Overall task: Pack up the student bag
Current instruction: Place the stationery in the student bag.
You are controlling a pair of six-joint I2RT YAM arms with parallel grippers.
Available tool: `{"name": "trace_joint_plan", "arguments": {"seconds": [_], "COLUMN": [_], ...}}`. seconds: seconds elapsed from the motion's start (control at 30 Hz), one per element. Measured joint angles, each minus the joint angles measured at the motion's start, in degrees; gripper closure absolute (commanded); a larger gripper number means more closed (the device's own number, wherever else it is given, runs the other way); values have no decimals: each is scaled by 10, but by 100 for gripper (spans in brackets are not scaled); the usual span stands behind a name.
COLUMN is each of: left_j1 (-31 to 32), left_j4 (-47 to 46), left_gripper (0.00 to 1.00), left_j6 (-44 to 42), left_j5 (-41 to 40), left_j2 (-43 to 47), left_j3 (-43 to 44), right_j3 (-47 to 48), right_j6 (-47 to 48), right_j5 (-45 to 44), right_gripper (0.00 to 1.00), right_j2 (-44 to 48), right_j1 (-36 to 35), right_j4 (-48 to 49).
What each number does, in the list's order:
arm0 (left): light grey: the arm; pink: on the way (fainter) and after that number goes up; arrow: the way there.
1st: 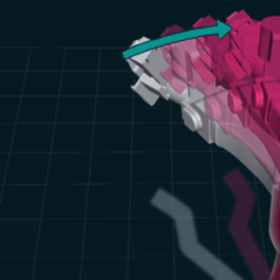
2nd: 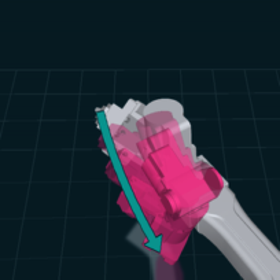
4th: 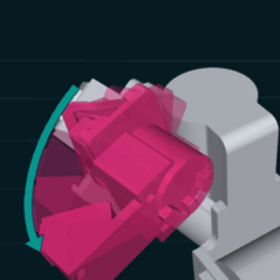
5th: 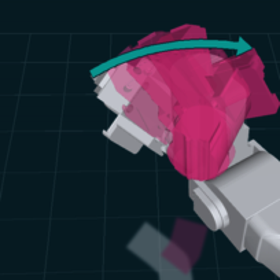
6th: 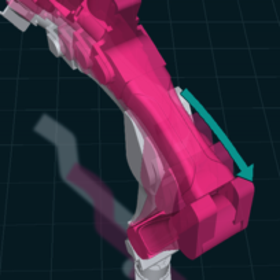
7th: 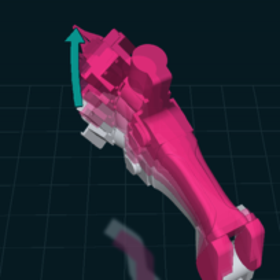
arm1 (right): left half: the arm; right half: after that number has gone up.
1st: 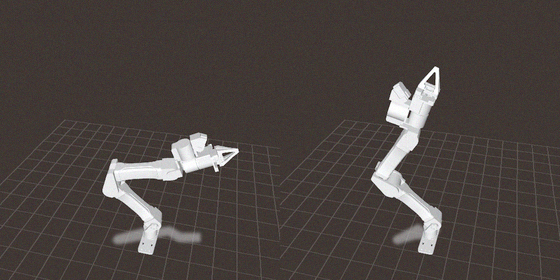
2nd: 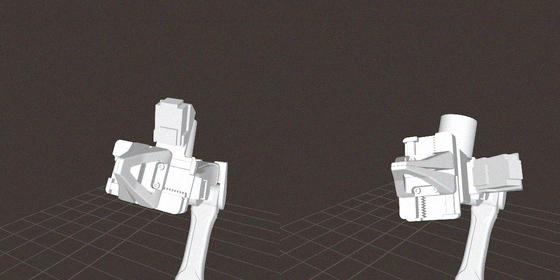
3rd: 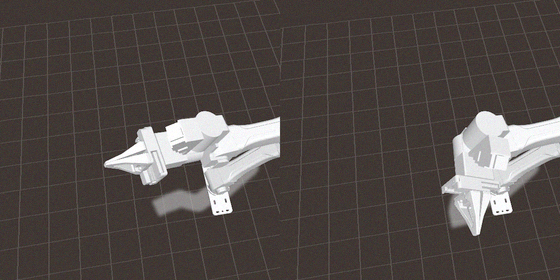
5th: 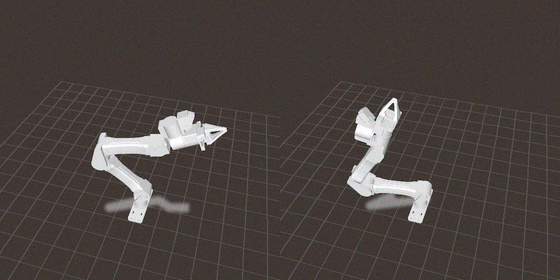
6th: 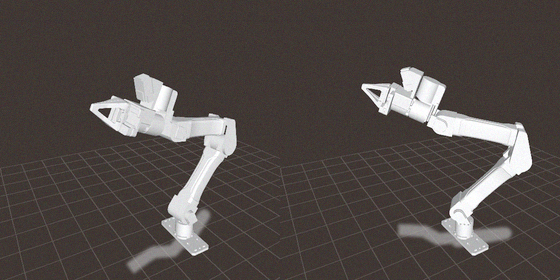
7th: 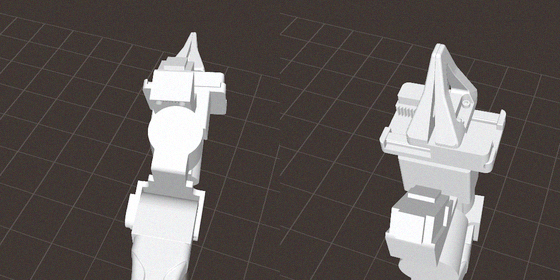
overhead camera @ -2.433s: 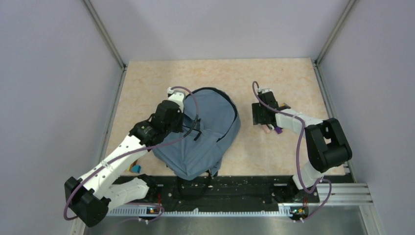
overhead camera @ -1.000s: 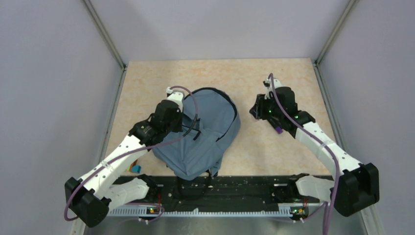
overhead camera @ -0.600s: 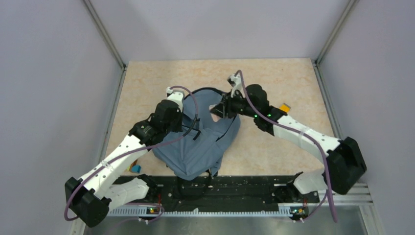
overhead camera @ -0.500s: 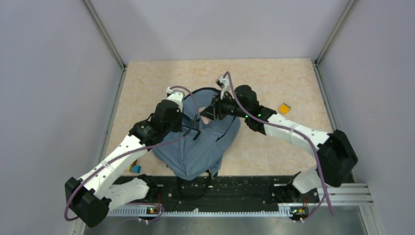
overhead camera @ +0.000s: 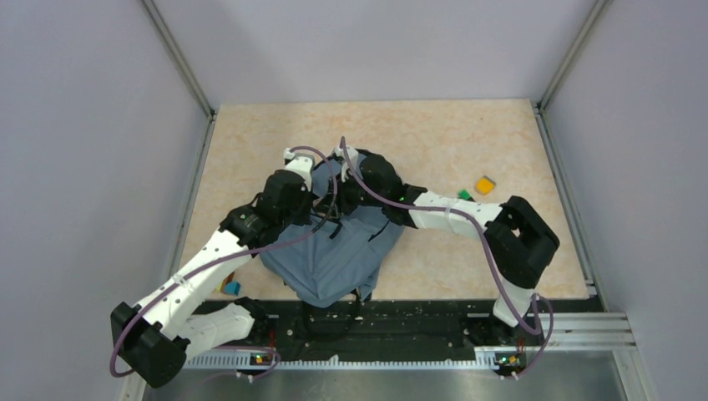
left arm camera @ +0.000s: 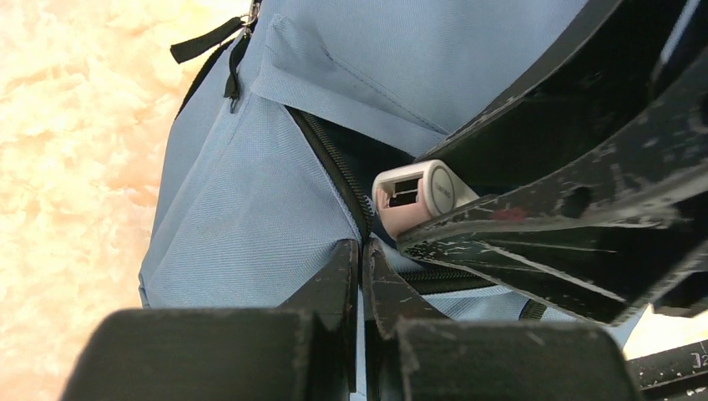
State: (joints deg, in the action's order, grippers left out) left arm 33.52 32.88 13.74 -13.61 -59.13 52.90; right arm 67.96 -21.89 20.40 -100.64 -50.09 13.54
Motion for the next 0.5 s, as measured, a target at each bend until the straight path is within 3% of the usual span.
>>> {"name": "trace_joint_plan", "arguments": {"seconds": [0.33,0.4,0.5], "left_j1": [-1,-1,-1], "left_j4": [3,4,5], "left_gripper": [100,100,100], "left_j6": [-2,-2,-2], "left_j5": [3,4,5], "left_j2": [0,0,0], "left_j3": [0,0,-1], "right_j3": [19,23,23], "right_j6": [33,39,44], "right_j5": [-4,4,16], "right_gripper": [61,56,42], "right_j2": [-14,-17,-22], "right_j1": [-16,-16,-16], "right_j4": [-43,-49,-53]}}
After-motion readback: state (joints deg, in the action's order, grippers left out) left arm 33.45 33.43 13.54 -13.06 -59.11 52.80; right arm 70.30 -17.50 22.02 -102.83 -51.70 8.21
